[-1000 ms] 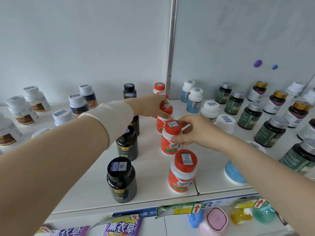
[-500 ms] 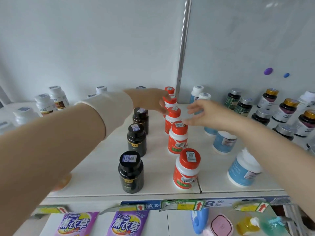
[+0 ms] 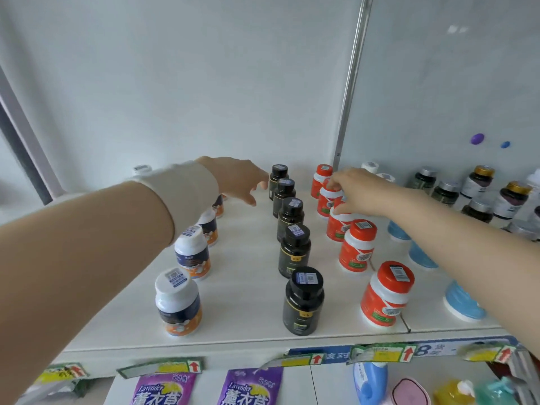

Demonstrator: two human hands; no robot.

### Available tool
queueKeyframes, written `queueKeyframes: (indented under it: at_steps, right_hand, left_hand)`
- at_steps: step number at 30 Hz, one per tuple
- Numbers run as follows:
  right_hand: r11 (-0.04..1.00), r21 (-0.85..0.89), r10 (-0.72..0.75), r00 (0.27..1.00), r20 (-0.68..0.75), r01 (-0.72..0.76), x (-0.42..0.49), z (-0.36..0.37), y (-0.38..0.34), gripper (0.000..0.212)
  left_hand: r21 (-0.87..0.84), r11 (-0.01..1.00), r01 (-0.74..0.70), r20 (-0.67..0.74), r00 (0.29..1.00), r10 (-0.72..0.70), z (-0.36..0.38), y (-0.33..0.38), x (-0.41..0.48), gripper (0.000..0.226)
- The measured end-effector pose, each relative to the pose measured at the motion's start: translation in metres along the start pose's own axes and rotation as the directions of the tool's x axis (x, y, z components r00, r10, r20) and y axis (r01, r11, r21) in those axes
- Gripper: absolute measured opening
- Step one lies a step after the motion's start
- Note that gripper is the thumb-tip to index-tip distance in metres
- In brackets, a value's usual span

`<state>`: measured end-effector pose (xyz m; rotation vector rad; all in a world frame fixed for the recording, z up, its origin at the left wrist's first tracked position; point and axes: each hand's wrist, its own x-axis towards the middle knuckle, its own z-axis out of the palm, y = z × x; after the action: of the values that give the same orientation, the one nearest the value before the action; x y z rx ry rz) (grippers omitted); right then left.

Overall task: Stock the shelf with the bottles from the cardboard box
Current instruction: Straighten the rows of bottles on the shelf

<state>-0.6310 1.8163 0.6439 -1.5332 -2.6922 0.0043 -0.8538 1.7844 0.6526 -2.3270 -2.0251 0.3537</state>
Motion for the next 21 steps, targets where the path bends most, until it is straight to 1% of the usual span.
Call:
queueKeyframes:
  at_steps: [2, 4, 6, 7, 13, 16, 18, 21]
  right_hand:
    - [0.993, 0.115, -0.001, 1.0, 0.028, -0.002, -0.005, 0.001, -0.009, 0.057]
    - [0.96, 0.278, -0.003, 0.997, 0.079, -0.02, -0.014, 0.003, -0.018, 0.063]
    - [0.917, 0.395, 0.003, 0.991, 0.137, -0.058, -0.021, 0.009, -0.025, 0.066]
    - [0.901, 0.427, 0.009, 0.988, 0.157, -0.076, -0.024, 0.013, -0.027, 0.068]
    - [0.873, 0.473, 0.048, 0.985, 0.166, -0.122, -0.028, 0.042, -0.039, 0.069]
    - [0.839, 0.526, 0.063, 0.985, 0.16, -0.139, -0.026, 0.053, -0.04, 0.064]
    - [0.825, 0.548, 0.068, 0.987, 0.148, -0.139, -0.024, 0.056, -0.04, 0.061]
    - [0.809, 0.573, 0.053, 0.987, 0.152, -0.132, -0.023, 0.059, -0.039, 0.054]
  left_hand:
    - [-0.168, 0.985, -0.046, -0.042, 0.998, 0.04, 0.006, 0.0, 0.001, 0.046]
    - [-0.31, 0.947, -0.08, -0.085, 0.995, 0.057, 0.01, 0.005, 0.004, 0.051]
    - [-0.383, 0.918, -0.1, -0.1, 0.993, 0.066, 0.014, 0.012, 0.011, 0.057]
    - [-0.408, 0.907, -0.105, -0.096, 0.993, 0.072, 0.016, 0.015, 0.016, 0.059]
    - [-0.519, 0.846, -0.125, -0.067, 0.992, 0.105, 0.031, 0.03, 0.038, 0.061]
    - [-0.5, 0.855, -0.135, -0.072, 0.991, 0.114, 0.037, 0.032, 0.046, 0.061]
    - [-0.487, 0.861, -0.148, -0.079, 0.989, 0.126, 0.041, 0.032, 0.05, 0.057]
    - [-0.523, 0.839, -0.153, -0.088, 0.988, 0.125, 0.045, 0.033, 0.055, 0.044]
